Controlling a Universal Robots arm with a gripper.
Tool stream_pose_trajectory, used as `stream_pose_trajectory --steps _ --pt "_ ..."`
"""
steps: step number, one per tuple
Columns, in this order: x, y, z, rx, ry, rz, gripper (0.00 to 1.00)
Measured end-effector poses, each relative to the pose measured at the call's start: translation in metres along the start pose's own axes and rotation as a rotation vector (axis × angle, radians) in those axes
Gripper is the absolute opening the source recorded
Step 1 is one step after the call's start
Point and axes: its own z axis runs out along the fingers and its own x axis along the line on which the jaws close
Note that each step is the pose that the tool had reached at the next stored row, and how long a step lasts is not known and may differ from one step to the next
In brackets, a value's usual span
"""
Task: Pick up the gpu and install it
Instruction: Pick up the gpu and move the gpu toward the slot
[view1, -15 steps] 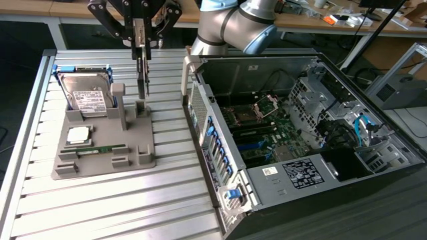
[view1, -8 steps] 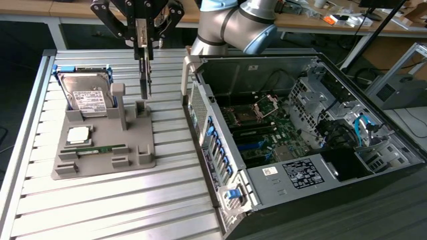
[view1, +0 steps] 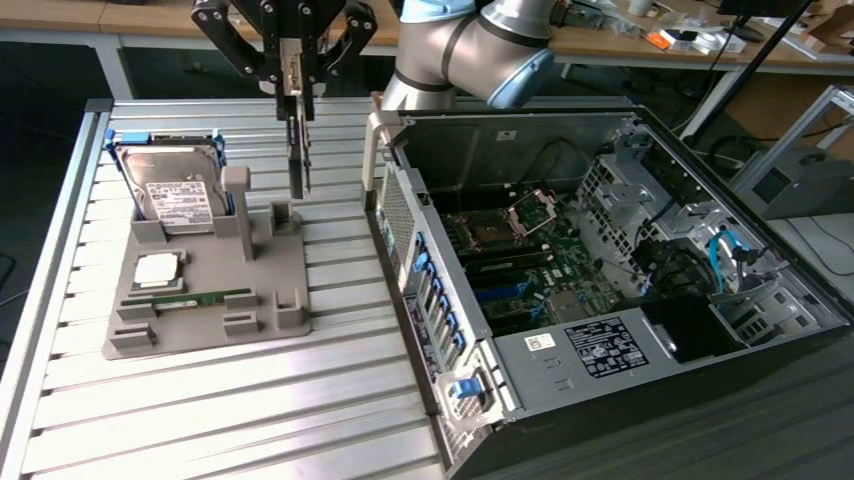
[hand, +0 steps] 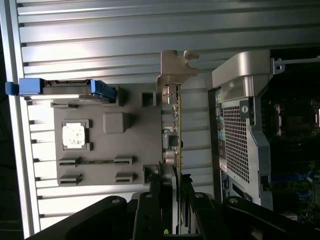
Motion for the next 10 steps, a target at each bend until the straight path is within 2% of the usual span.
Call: stream_pose_trajectory --steps 10 --pt "-0.0071 -0.0002 0.0002 0.0011 0.0 0.0 0.27"
